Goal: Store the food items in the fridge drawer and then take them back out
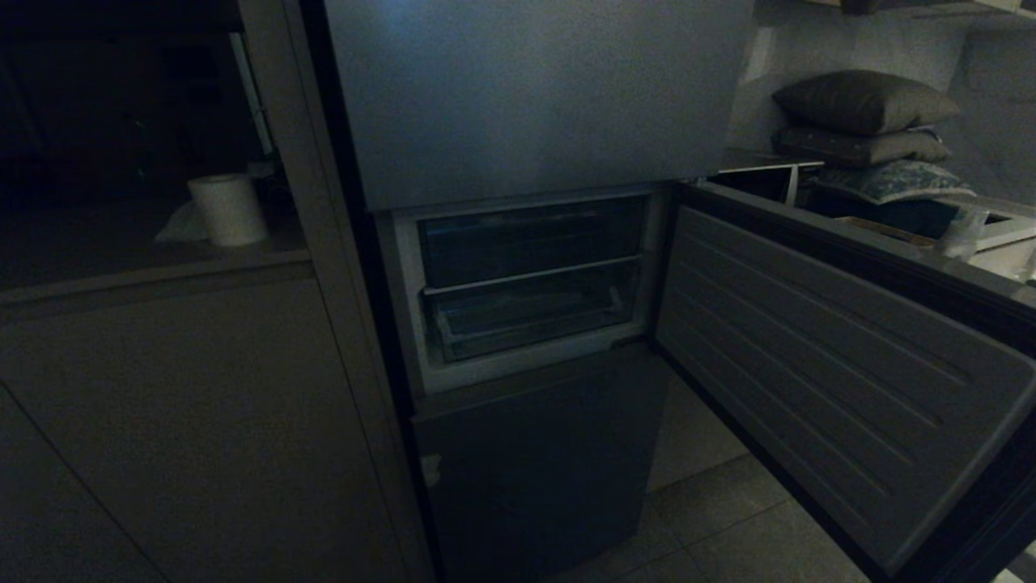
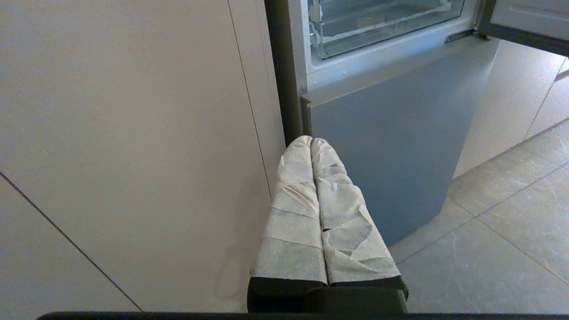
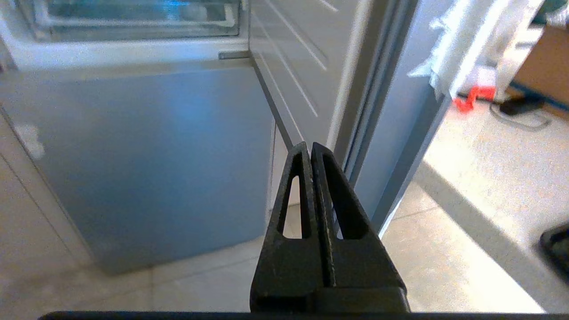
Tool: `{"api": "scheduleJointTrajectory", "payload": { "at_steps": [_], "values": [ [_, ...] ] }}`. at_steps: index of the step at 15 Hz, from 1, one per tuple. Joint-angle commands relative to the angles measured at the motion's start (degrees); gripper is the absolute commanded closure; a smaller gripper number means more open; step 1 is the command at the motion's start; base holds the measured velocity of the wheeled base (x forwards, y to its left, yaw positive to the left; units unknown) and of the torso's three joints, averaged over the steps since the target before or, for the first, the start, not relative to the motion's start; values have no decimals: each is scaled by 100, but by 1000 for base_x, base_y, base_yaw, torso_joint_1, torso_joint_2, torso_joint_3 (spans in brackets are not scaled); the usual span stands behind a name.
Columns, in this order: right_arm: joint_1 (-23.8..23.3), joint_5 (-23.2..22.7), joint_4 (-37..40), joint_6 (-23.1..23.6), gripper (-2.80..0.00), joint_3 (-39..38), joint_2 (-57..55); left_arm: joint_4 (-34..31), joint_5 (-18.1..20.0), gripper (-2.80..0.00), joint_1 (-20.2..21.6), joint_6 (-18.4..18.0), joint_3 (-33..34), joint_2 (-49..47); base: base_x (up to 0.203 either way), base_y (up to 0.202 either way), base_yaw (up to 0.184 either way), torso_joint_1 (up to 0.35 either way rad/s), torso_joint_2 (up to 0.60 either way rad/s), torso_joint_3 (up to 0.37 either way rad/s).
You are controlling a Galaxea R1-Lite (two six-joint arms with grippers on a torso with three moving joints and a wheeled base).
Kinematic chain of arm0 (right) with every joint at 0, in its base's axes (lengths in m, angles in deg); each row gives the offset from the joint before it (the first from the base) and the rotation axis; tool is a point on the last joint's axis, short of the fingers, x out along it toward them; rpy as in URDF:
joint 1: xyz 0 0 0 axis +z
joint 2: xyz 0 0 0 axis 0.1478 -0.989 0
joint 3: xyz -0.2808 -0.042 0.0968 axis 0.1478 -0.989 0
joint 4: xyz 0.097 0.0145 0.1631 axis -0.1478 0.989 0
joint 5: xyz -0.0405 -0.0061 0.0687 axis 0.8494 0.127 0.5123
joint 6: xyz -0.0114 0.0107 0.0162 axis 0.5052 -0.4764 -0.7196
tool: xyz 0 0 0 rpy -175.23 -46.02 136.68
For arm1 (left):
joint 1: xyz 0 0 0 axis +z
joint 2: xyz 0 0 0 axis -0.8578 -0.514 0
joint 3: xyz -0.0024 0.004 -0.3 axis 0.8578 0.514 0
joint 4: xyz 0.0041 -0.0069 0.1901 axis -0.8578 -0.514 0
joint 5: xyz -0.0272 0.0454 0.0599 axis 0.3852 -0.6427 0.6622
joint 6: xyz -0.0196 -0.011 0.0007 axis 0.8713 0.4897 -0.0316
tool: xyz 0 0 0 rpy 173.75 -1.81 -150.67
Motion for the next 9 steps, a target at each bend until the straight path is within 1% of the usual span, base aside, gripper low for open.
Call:
{"api": "scheduleJointTrajectory", "payload": {
  "at_steps": [1,2,5,9],
  "values": [
    [0,9,-9,-126,0,4,1,-5,-2,0,0,-15,0,35,0,0,0,0,0,0],
    [0,38,-25,-399,0,4,0,-13,-3,0,0,-16,0,35,0,0,0,0,0,0],
    [0,49,-29,-391,0,4,0,-13,-2,0,0,-7,0,35,0,0,0,0,0,0],
    [0,49,-29,-409,0,-4,6,-5,-36,0,0,132,0,43,0,0,0,0,0,0]
  ]
}}
